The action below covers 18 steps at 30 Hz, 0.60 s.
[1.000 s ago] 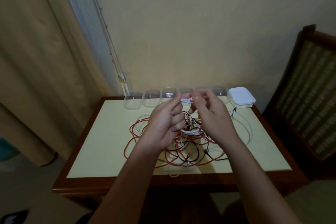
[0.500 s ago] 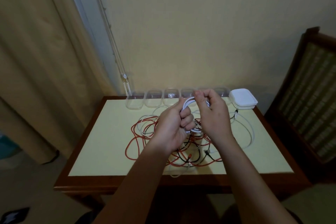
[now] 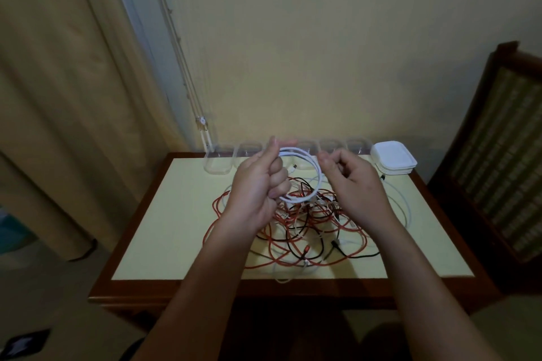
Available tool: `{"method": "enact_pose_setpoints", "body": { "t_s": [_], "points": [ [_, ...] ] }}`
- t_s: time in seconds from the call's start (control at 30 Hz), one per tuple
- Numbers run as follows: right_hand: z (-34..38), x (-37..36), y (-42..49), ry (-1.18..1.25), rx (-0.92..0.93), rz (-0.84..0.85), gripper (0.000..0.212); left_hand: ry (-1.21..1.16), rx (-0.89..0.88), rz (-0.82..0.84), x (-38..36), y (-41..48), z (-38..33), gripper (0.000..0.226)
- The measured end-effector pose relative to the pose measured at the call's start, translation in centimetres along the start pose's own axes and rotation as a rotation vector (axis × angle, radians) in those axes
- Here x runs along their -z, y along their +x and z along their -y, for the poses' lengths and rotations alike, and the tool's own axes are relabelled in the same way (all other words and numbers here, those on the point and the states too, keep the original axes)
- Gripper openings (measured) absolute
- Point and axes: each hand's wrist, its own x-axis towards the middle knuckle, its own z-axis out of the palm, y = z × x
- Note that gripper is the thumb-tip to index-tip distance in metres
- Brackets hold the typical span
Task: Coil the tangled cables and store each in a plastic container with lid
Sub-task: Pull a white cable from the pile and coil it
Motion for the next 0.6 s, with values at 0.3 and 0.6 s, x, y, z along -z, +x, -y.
{"method": "enact_pose_setpoints", "body": {
  "t_s": [0.3, 0.6],
  "points": [
    [-2.8, 2.9, -0.6, -0.064, -0.051, 0.106, 0.022, -0.338, 0.092, -0.081, 2.1, 0.4, -2.1, 0.034],
    [-7.9, 1.3, -0.7, -0.393, -0.036, 0.214, 0.018, -0.369, 0.085, -0.043, 2.7, 0.5, -3.3, 0.024]
  ]
}}
